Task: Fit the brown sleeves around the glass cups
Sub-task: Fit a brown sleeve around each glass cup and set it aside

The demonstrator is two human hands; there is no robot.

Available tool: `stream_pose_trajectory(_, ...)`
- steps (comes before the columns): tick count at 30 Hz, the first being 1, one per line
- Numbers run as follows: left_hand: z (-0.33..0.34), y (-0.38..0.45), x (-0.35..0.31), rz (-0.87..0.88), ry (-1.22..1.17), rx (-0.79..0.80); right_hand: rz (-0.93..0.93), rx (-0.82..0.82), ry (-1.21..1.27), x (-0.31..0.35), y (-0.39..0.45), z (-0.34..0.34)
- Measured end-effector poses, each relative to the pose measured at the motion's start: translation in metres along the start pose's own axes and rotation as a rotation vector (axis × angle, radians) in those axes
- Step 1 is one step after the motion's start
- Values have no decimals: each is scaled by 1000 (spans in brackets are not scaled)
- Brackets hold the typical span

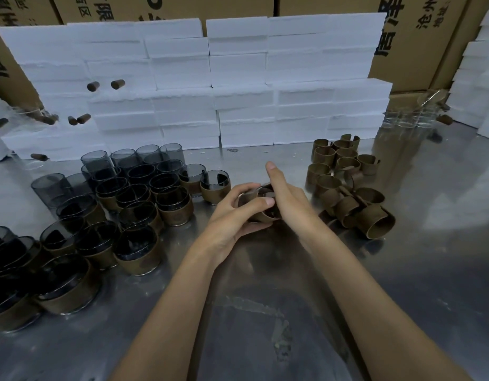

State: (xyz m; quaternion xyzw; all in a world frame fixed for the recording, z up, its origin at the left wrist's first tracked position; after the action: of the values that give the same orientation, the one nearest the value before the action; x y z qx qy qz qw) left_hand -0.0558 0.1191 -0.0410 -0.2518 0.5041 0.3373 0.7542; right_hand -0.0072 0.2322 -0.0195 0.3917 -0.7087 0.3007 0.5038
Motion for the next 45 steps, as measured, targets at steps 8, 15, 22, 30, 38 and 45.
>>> stream_pose_trajectory(8,3,1,4,-1,-17,25,39,-202,202,-16,6,-10)
stream_pose_trajectory(15,6,3,1,-17,-93,-2,41,-226,296,-22,10,-9)
stream_pose_trajectory(22,-14,2,2,-49,-236,-297,-10,-181,318,-15,6,13)
stream_pose_trajectory(30,-2,-4,4,-45,-47,-307,329,-110,693,-36,-8,19)
stream_pose_trajectory(38,-8,-9,-1,67,-82,-402,206,-108,611,-21,-9,23)
stream_pose_trajectory(45,-5,-10,-1,64,-82,-396,159,-104,571,-12,-12,20)
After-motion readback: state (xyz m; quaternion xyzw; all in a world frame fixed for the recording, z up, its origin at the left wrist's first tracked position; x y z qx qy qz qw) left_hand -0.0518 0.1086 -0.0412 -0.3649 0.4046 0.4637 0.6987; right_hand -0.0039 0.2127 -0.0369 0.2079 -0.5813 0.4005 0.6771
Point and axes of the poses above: each hand's wrist, its own y-axis towards the middle knuckle, its own z-axis out of the palm, x = y × z, the point moved 9 cm from there along y, towards the middle knuckle, and after that the axes turned 5 degrees about -y, right-handed, at the moved point
